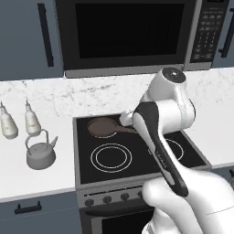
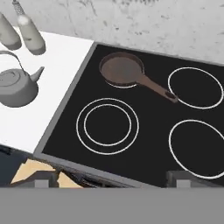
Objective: Pick the kettle from the counter and place it on a stove burner. Then turn the burner on.
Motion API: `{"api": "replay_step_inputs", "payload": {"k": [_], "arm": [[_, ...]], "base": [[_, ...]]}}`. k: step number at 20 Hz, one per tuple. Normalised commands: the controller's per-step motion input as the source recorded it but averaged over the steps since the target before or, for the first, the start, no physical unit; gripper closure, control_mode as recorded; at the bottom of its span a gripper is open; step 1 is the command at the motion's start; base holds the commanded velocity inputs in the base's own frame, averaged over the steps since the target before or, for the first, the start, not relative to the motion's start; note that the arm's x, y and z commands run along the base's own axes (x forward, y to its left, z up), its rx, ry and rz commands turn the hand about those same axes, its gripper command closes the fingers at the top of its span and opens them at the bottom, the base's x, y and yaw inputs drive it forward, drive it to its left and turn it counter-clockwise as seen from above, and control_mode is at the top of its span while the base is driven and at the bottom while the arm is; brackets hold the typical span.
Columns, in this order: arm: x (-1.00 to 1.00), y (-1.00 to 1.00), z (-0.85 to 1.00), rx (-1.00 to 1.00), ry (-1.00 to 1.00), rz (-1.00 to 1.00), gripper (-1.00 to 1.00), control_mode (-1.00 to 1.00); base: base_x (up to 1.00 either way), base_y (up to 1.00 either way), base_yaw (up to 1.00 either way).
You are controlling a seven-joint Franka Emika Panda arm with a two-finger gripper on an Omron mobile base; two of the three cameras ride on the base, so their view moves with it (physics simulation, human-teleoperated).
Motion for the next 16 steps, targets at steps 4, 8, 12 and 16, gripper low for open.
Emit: {"api": "replay_step_inputs", "payload": {"k": [4,8,12,16], "arm": [[-0.52,1.0,0.0,0.0,-0.51,0.11,-1.0,-1.0],[-0.4,1.0,0.0,0.0,-0.49,0.1,-1.0,-1.0],[0.04,1.0,0.14,0.05,-0.32,0.04,-1.0,-1.0],[0.59,1.0,0.16,0.14,-0.07,0.01,-1.0,-1.0]], "base": [[0.0,0.0,0.0],[0.0,0.0,0.0],[0.0,0.0,0.0],[0.0,0.0,0.0]]}}
